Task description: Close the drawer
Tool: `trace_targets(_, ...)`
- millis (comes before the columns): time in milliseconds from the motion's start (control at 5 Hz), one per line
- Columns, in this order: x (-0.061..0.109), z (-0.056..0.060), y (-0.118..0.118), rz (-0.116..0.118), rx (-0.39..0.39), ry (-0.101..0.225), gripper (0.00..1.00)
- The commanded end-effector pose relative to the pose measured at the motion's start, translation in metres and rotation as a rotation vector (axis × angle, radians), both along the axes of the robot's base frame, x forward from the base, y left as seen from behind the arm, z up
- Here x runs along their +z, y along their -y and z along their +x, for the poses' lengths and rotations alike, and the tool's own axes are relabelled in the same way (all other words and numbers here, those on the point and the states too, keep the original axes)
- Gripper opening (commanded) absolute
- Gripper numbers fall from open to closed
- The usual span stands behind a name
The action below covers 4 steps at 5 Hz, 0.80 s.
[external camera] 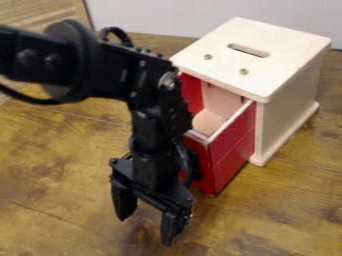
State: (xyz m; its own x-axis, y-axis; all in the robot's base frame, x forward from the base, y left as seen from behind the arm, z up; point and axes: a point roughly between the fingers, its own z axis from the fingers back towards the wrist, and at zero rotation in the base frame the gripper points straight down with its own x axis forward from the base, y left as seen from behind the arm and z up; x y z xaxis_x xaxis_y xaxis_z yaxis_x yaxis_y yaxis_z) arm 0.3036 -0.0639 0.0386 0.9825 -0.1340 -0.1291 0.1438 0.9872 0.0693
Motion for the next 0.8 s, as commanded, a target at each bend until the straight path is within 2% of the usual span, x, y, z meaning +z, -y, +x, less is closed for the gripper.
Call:
trace_targets(0, 0.031, 0.036, 0.002, -0.029, 0.015, 0.153, 1.00)
trace_targets(200, 0.035, 0.041, -0.004, -0.027, 0.052, 0.163, 1.00)
trace_targets(400, 0.043, 0.052, 0.005, -0.026, 0.078, 0.184, 1.00)
trace_targets(600, 0.045, 0.062, 0.014, -0.022, 0.107, 0.190, 1.00)
